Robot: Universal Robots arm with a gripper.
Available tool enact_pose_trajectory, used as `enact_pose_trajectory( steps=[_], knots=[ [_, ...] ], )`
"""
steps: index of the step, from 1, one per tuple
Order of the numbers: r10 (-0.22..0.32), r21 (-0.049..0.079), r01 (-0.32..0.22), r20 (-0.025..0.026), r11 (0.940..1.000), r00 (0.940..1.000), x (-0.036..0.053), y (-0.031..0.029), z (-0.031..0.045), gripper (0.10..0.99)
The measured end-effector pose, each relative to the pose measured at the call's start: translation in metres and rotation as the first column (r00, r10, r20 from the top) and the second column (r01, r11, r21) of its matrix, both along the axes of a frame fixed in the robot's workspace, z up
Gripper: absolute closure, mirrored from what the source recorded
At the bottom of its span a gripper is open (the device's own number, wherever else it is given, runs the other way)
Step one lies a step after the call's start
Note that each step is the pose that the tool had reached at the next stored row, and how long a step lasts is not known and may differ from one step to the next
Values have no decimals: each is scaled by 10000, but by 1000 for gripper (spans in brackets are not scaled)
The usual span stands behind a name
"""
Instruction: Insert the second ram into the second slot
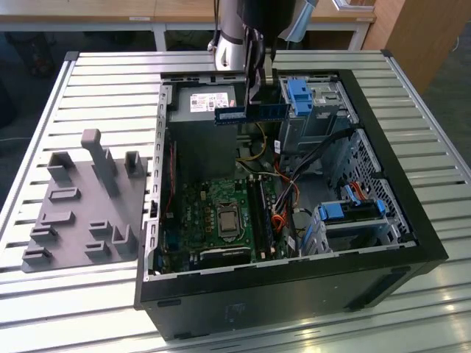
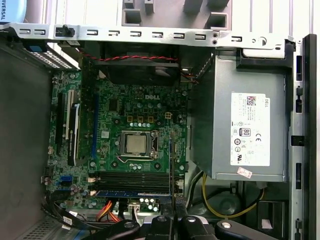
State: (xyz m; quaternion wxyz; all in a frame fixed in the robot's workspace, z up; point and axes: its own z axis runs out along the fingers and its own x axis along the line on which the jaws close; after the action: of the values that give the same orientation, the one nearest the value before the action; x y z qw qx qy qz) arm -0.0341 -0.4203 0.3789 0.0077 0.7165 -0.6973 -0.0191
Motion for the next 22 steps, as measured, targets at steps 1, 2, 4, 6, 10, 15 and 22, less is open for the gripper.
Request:
enact_pose_trajectory(
  steps=[1, 2, 4, 6, 10, 15, 22],
  knots=[
    [0, -1, 0, 0, 10000, 10000, 0, -3, 0, 953],
    [0, -1, 0, 0, 10000, 10000, 0, -7, 0, 953],
    [0, -1, 0, -1, 10000, 10000, 0, -13, 0, 953],
    [0, -1, 0, 0, 10000, 10000, 0, -20, 0, 953],
    [1, -1, -1, 0, 10000, 10000, 0, -34, -1, 953],
    [0, -3, 0, 0, 10000, 10000, 0, -50, -1, 953],
    [-48, -3, 48, 0, 10000, 10000, 0, -80, -3, 953]
  ],
)
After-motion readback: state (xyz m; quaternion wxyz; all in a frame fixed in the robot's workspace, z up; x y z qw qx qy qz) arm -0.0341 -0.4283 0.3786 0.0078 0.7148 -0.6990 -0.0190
